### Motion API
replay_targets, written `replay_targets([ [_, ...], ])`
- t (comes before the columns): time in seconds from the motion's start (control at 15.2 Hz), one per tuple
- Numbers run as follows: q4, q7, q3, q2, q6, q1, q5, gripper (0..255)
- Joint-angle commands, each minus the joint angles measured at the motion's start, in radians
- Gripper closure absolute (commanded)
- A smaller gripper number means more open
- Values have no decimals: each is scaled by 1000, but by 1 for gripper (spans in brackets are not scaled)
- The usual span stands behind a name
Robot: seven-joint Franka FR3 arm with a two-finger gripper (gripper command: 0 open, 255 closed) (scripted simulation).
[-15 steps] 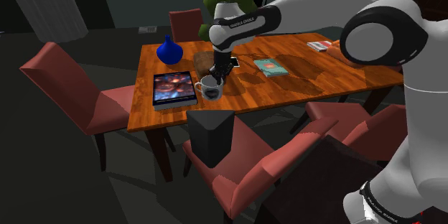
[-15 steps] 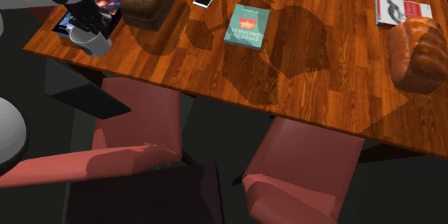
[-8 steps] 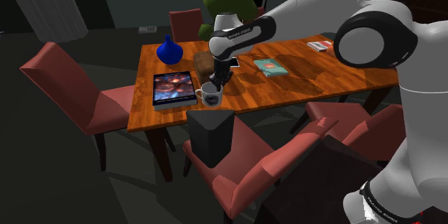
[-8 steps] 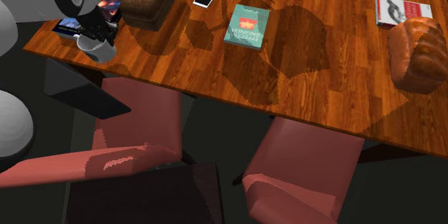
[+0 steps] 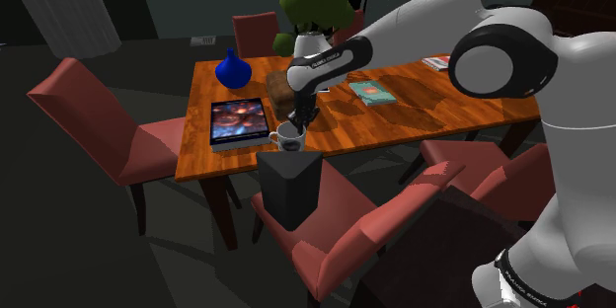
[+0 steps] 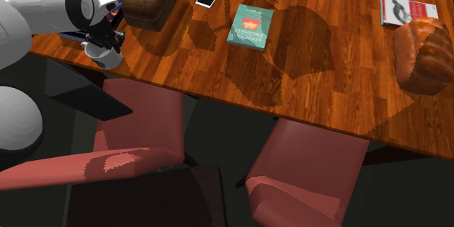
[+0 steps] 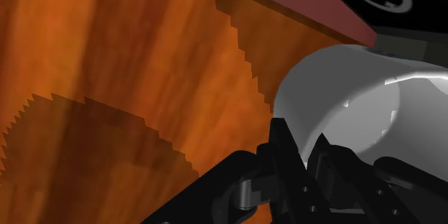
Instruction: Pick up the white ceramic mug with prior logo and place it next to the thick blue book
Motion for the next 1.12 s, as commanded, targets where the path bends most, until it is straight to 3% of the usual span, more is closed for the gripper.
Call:
replay_targets([
  [0.0,0,-1,0,2,3,0,0,255],
  [0.33,0,-1,0,2,3,0,0,255],
  [0.4,0,-1,0,2,3,0,0,0],
  [0.73,0,-1,0,2,3,0,0,0],
  [1.06,27,7,-8,-63,-89,1,-12,0],
])
